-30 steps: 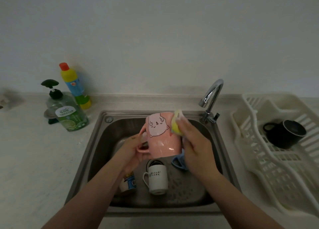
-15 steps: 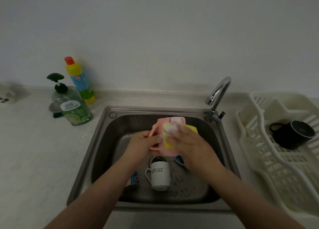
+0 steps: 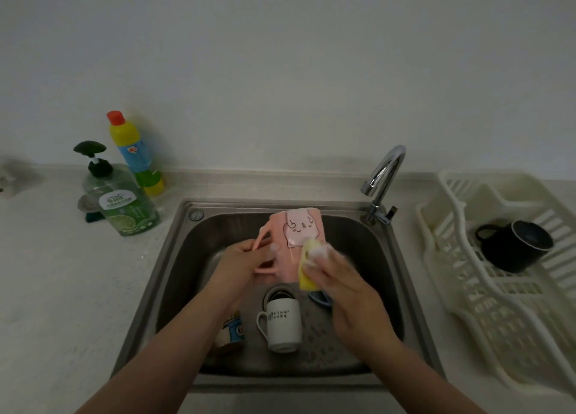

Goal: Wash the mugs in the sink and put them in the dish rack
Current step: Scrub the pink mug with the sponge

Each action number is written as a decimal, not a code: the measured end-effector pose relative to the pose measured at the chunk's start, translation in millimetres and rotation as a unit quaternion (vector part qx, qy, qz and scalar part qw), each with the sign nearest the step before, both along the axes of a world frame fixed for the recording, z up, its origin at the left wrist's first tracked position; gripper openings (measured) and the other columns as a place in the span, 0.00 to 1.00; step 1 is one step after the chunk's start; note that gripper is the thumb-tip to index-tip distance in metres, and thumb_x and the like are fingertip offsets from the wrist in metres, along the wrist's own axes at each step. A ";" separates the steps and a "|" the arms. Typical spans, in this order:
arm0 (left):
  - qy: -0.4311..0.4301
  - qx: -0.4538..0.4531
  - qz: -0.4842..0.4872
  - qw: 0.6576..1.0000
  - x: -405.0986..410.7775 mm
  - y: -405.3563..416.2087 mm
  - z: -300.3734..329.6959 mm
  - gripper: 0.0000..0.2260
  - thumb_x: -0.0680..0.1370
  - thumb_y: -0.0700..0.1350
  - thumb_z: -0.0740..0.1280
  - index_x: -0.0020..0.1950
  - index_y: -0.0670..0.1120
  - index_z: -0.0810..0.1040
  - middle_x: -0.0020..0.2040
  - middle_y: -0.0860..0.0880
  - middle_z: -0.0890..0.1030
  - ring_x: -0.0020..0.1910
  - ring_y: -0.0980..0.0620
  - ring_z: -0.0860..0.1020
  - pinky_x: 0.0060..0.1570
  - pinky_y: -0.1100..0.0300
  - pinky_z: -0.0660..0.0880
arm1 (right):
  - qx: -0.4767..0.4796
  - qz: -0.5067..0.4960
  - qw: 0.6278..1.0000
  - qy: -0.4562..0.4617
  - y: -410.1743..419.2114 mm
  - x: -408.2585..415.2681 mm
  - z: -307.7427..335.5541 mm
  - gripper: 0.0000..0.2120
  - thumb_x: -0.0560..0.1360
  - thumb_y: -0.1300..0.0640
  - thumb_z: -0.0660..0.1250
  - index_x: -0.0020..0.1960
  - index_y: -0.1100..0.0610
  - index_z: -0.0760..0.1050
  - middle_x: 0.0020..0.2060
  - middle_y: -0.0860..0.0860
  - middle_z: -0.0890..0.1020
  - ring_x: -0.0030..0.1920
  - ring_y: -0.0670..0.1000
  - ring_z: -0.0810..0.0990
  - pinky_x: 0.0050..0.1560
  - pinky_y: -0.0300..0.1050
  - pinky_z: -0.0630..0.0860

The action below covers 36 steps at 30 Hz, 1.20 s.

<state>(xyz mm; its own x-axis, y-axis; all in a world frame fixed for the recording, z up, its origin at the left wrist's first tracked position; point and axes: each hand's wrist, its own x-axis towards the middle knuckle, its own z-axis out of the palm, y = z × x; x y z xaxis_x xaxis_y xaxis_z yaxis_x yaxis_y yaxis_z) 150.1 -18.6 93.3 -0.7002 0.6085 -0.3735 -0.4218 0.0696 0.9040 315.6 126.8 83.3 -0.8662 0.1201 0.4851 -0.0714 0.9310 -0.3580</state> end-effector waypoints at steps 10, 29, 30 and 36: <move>-0.063 0.103 -0.011 0.993 5.0 -9.0 3.4 0.14 0.76 0.38 0.66 0.61 0.39 0.78 0.53 0.40 0.84 0.47 0.45 0.83 0.45 0.50 0.83 | -0.175 -0.008 0.984 0.036 -5.2 13.5 0.6 0.21 0.79 0.60 0.56 0.71 0.55 0.69 0.72 0.47 0.68 0.73 0.46 0.66 0.70 0.47 0.67; 0.032 0.001 0.022 0.999 8.7 -5.4 4.4 0.11 0.77 0.41 0.69 0.57 0.38 0.79 0.52 0.40 0.85 0.51 0.40 0.83 0.52 0.44 0.81 | 0.198 0.120 0.972 0.027 1.6 -12.4 13.1 0.27 0.68 0.64 0.65 0.66 0.55 0.69 0.65 0.52 0.76 0.69 0.53 0.67 0.76 0.44 0.53; 0.046 -0.011 0.019 0.999 7.8 -5.2 3.9 0.10 0.77 0.41 0.70 0.56 0.38 0.80 0.51 0.40 0.85 0.50 0.40 0.84 0.52 0.44 0.81 | 0.188 0.108 0.976 0.035 6.9 -16.4 13.7 0.25 0.69 0.64 0.65 0.66 0.56 0.71 0.65 0.52 0.75 0.69 0.53 0.66 0.76 0.42 0.49; 0.058 -0.046 0.025 0.997 9.3 -4.5 1.4 0.10 0.76 0.41 0.71 0.54 0.37 0.80 0.49 0.39 0.85 0.47 0.41 0.84 0.50 0.43 0.81 | 0.165 0.048 0.985 -0.012 2.1 -29.8 20.8 0.29 0.61 0.65 0.76 0.62 0.57 0.78 0.64 0.54 0.78 0.67 0.57 0.73 0.71 0.49 0.63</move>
